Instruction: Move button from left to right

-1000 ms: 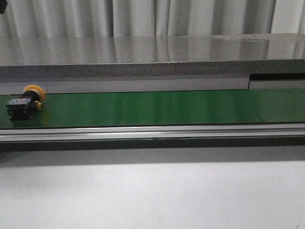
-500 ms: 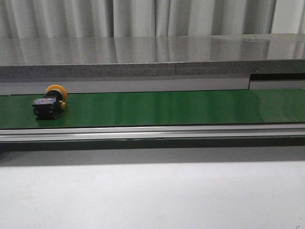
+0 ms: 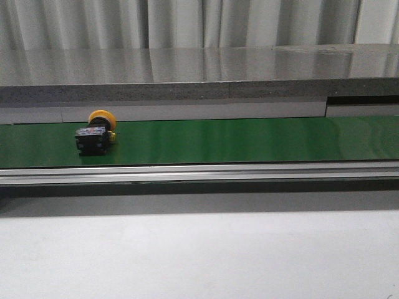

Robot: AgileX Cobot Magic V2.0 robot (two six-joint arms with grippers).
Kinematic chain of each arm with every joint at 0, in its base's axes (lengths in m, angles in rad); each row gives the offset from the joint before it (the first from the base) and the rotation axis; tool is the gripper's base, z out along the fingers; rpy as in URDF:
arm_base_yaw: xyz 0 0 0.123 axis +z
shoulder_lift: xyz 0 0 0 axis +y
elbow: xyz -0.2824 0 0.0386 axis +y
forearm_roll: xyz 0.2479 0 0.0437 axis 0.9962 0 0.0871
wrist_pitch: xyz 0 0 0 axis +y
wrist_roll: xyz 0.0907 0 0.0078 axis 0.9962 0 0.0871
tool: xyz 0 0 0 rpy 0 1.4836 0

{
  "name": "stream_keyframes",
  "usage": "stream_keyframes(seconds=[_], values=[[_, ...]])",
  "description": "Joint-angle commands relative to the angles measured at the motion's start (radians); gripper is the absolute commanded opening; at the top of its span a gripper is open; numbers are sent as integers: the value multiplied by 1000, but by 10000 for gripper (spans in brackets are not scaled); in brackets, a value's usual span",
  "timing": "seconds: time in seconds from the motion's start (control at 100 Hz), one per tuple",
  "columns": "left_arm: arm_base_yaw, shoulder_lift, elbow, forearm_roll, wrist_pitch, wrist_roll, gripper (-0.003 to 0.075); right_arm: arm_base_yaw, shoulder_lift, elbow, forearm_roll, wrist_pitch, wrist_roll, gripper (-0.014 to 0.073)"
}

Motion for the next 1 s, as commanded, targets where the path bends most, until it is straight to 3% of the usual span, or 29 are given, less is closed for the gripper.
stream_keyframes(seconds=[0.0,0.26,0.33,0.7,0.99], values=[[-10,2,-24,-16,-66,-3,512,-3,-19,-15,3,-83,-5,-68],[-10,6,-24,-16,-79,-3,510,-3,-19,-15,3,-83,-5,-68],[-10,6,-24,-16,-79,-3,475,-3,-19,-15,3,-83,-5,-68],[-10,6,-24,-16,-77,-3,-21,-3,-19,-16,3,-115,-5,-68],[-10,6,-24,-16,-75,-3,-20,-3,-19,-16,3,-184,-5,-68]])
